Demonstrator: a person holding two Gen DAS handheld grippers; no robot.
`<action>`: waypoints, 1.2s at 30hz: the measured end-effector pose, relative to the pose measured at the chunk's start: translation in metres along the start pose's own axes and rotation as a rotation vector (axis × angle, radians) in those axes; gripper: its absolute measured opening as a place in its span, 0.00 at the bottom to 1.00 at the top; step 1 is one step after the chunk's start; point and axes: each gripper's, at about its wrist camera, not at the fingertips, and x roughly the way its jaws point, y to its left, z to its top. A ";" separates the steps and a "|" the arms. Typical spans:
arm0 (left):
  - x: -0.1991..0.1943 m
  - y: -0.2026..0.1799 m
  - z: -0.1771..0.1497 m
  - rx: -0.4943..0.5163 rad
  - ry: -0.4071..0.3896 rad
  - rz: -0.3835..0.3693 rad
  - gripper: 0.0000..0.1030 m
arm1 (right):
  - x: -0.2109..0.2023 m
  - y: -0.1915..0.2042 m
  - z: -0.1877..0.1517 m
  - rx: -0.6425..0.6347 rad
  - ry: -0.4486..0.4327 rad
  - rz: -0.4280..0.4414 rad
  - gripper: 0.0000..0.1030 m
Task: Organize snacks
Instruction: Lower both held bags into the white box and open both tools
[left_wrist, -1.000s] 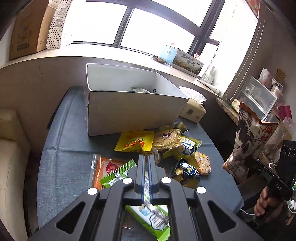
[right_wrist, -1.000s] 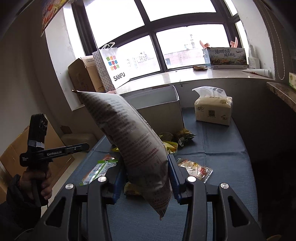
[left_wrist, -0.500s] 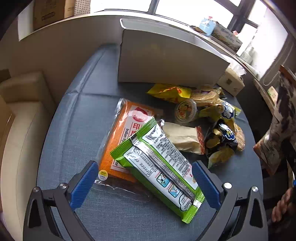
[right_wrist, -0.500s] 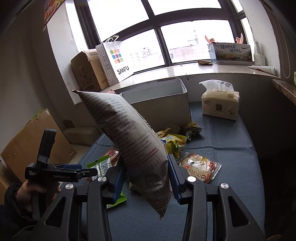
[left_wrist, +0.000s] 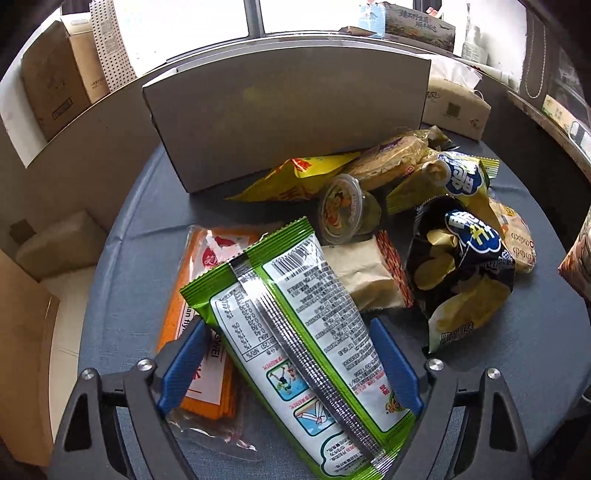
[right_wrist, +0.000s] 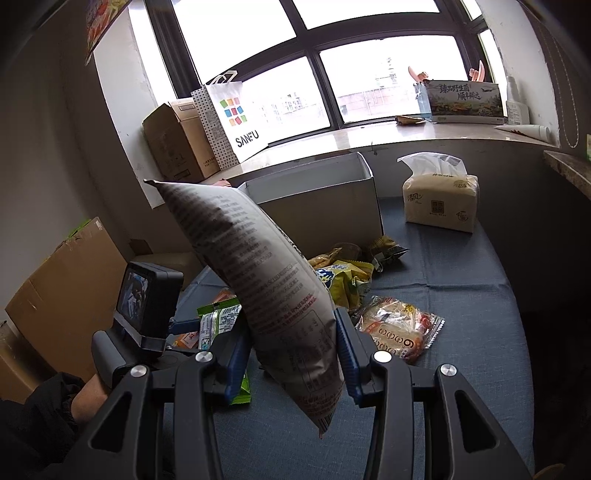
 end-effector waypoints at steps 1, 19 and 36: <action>-0.003 0.004 -0.001 0.000 -0.002 -0.022 0.84 | 0.000 0.000 0.000 0.001 -0.001 0.000 0.46; -0.105 0.077 0.106 -0.013 -0.344 -0.174 0.66 | 0.041 -0.002 0.060 0.019 -0.017 0.026 0.46; -0.009 0.083 0.287 0.035 -0.263 -0.126 0.75 | 0.218 -0.013 0.237 0.064 0.058 -0.105 0.46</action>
